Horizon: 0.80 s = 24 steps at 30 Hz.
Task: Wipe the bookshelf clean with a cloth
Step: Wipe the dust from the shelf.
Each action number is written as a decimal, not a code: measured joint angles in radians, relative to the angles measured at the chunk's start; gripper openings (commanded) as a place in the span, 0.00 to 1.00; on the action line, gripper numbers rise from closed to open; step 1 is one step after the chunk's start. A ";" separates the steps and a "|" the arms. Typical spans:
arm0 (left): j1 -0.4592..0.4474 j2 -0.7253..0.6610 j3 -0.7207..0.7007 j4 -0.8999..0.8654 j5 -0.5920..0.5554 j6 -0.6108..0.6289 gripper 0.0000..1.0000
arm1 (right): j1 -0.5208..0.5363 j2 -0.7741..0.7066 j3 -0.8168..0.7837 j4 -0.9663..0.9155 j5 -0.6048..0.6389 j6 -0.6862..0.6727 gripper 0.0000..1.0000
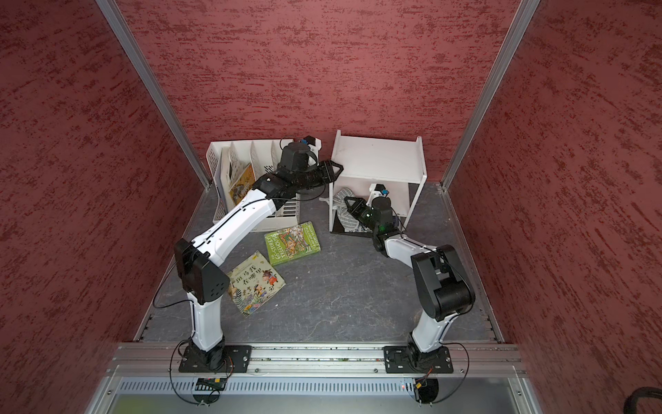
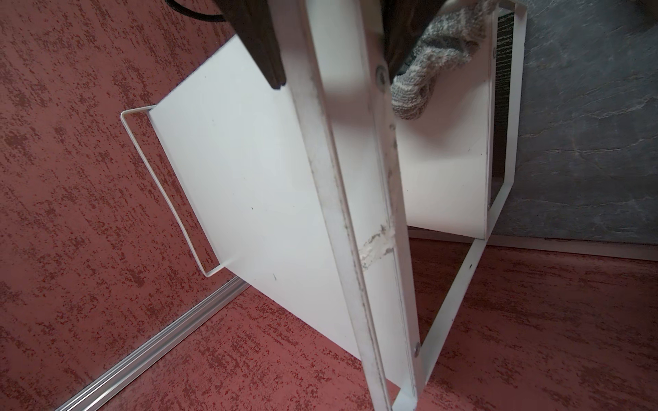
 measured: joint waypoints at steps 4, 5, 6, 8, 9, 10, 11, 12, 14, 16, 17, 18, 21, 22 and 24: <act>0.000 0.000 0.000 -0.001 0.005 -0.010 0.22 | -0.034 -0.037 -0.015 -0.015 0.000 0.048 0.00; 0.000 0.000 0.000 -0.001 0.008 -0.012 0.21 | -0.040 -0.043 -0.015 -0.021 0.000 0.056 0.00; -0.001 0.000 0.000 -0.001 0.008 -0.014 0.21 | -0.044 -0.050 -0.015 -0.026 0.000 0.063 0.00; -0.002 0.000 0.000 -0.001 0.009 -0.016 0.20 | -0.051 -0.056 -0.010 -0.043 0.001 0.068 0.00; -0.002 0.000 0.000 -0.001 0.008 -0.016 0.19 | -0.053 -0.056 -0.003 -0.057 0.000 0.068 0.00; -0.003 0.000 0.000 -0.001 0.008 -0.016 0.20 | -0.053 -0.056 0.006 -0.077 0.000 0.066 0.00; -0.004 0.000 0.000 -0.002 0.008 -0.017 0.19 | -0.053 -0.055 0.019 -0.099 0.000 0.064 0.00; -0.008 0.000 0.000 -0.003 0.006 -0.019 0.19 | -0.053 -0.053 0.032 -0.116 0.000 0.063 0.00; -0.016 0.000 0.000 -0.002 0.000 -0.023 0.19 | -0.053 -0.043 0.064 -0.141 0.000 0.061 0.00; -0.025 -0.001 0.000 -0.002 -0.005 -0.025 0.19 | -0.053 -0.028 0.090 -0.150 -0.001 0.061 0.00; -0.030 -0.001 0.000 -0.002 -0.006 -0.026 0.19 | -0.053 -0.020 0.099 -0.151 -0.003 0.062 0.00; -0.034 -0.001 0.000 -0.002 -0.008 -0.027 0.19 | -0.053 -0.013 0.103 -0.149 -0.005 0.064 0.00; -0.045 -0.001 0.000 -0.002 -0.010 -0.031 0.19 | -0.053 0.000 0.105 -0.148 -0.005 0.069 0.00; -0.047 0.000 0.000 -0.002 -0.010 -0.033 0.19 | -0.053 0.002 0.105 -0.148 -0.005 0.069 0.00; -0.051 -0.001 0.000 -0.002 -0.010 -0.034 0.19 | -0.053 0.002 0.105 -0.147 0.000 0.067 0.00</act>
